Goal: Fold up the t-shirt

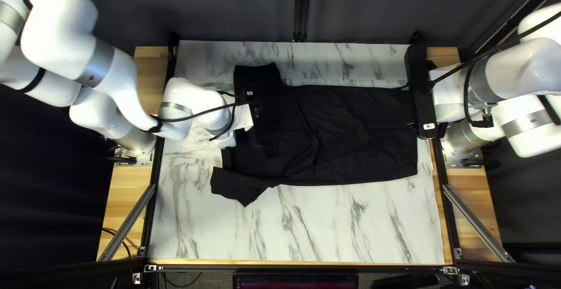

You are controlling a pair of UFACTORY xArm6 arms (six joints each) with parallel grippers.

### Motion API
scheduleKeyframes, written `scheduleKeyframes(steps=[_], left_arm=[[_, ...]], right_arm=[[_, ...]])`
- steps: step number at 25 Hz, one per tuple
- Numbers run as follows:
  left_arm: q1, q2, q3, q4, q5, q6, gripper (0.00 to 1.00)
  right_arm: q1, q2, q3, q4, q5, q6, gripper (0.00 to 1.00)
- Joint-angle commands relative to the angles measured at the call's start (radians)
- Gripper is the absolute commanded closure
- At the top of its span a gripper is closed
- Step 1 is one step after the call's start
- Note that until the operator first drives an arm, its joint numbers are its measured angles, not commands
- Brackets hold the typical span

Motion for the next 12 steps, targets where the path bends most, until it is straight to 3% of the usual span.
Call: scheduleKeyframes(steps=[1,7,12], left_arm=[[0.005,-0.075,-0.04,0.012,0.13,0.038,1.0],[0.046,-0.211,-0.053,0.037,0.33,0.086,1.0],[0.111,-0.258,-0.063,0.055,0.428,0.13,1.0]], right_arm=[[0.0,0.0,0.0,0.0,0.0,0.0,0.0],[0.0,0.0,0.0,0.0,0.0,0.0,0.0],[0.0,0.0,0.0,0.0,0.0,0.0,0.0]])
